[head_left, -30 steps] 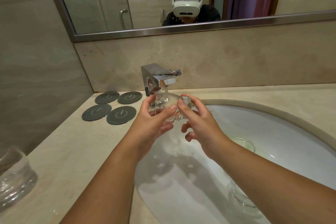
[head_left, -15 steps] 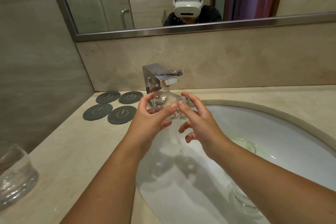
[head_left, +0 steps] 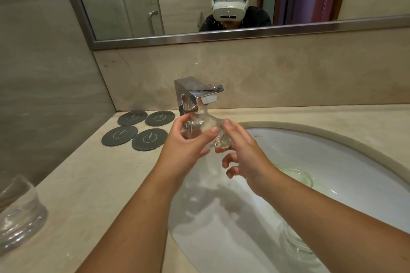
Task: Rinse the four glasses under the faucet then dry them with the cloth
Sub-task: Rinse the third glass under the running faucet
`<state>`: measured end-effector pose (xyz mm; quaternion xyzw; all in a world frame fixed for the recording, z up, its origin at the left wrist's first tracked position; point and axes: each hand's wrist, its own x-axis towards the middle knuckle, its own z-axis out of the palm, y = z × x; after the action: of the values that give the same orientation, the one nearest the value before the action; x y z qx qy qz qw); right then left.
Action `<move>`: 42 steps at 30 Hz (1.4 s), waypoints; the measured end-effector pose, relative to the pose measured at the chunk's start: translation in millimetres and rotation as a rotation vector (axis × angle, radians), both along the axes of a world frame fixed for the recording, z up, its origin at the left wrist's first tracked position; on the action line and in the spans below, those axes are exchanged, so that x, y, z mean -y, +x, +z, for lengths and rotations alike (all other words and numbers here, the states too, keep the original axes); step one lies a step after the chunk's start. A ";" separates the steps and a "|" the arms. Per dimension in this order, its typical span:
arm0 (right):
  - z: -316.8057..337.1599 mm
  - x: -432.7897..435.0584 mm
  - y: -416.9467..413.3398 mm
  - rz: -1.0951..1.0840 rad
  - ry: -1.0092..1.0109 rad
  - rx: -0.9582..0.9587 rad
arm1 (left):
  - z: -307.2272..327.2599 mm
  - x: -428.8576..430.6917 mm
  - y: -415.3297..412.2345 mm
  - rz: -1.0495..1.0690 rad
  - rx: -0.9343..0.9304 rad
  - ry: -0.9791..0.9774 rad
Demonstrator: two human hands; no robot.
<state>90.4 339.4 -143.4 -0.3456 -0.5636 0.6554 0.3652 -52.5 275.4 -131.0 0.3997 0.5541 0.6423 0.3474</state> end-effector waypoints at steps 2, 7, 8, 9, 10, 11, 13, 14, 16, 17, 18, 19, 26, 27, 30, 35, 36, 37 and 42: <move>-0.6 -0.7 -1.1 -0.004 0.004 -0.017 | 0.7 0.1 0.9 0.007 0.025 -0.001; -0.5 -1.4 -0.8 -0.074 0.019 -0.064 | 0.8 -0.4 0.6 -0.089 0.061 -0.018; -0.3 -1.4 -0.3 -0.087 0.016 -0.067 | 0.3 -0.5 0.8 -0.103 0.053 -0.017; -0.1 -1.6 0.0 -0.096 0.011 -0.066 | -0.1 -0.7 0.8 -0.106 0.046 -0.012; 0.6 -1.4 0.2 -0.102 0.007 -0.061 | -0.2 -0.7 1.1 -0.100 0.039 -0.005; 1.4 -1.2 0.3 -0.101 0.003 -0.055 | 0.1 -0.7 1.4 -0.087 0.029 0.004; 3.2 -0.5 0.6 -0.076 0.001 -0.033 | 1.2 -0.6 1.2 -0.045 0.021 0.014; 4.0 0.0 0.5 -0.057 0.005 -0.015 | 1.7 -0.6 1.0 -0.026 0.026 0.018; 4.6 1.0 0.5 -0.029 0.016 0.017 | 1.9 -0.9 0.3 0.000 0.043 0.023; 4.6 1.2 0.5 -0.024 0.017 0.019 | 1.8 -1.0 0.6 0.005 0.052 0.024; 5.0 1.7 0.7 -0.027 0.016 0.011 | 1.6 -1.1 1.0 0.004 0.057 0.024; 5.3 2.0 0.9 -0.034 0.017 -0.007 | 1.5 -1.2 1.5 -0.002 0.060 0.021; 5.4 1.0 0.0 -0.140 0.064 -0.055 | -1.0 -0.6 1.1 -0.131 0.080 0.004; 5.1 0.4 -0.1 -0.155 0.059 -0.049 | -1.1 -0.1 1.4 -0.148 0.069 -0.002; 5.8 -0.4 1.3 -0.171 0.033 -0.039 | -1.3 0.5 2.5 -0.137 0.025 -0.013; 7.5 0.8 2.6 -0.082 -0.021 -0.021 | -0.3 -0.3 1.4 -0.063 0.009 -0.016; 7.5 1.2 2.5 -0.061 -0.020 -0.020 | -0.1 -0.2 1.1 -0.052 0.019 -0.019; 7.1 1.5 2.4 -0.044 -0.017 -0.017 | 0.2 -0.3 0.9 -0.043 0.032 -0.021; 5.4 0.4 2.0 -0.044 -0.002 0.011 | 4.4 1.0 4.8 -0.029 0.080 -0.031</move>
<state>92.4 339.0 -138.0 -0.3619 -0.5571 0.6458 0.3763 -47.7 274.4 -126.6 0.3763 0.5438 0.6439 0.3848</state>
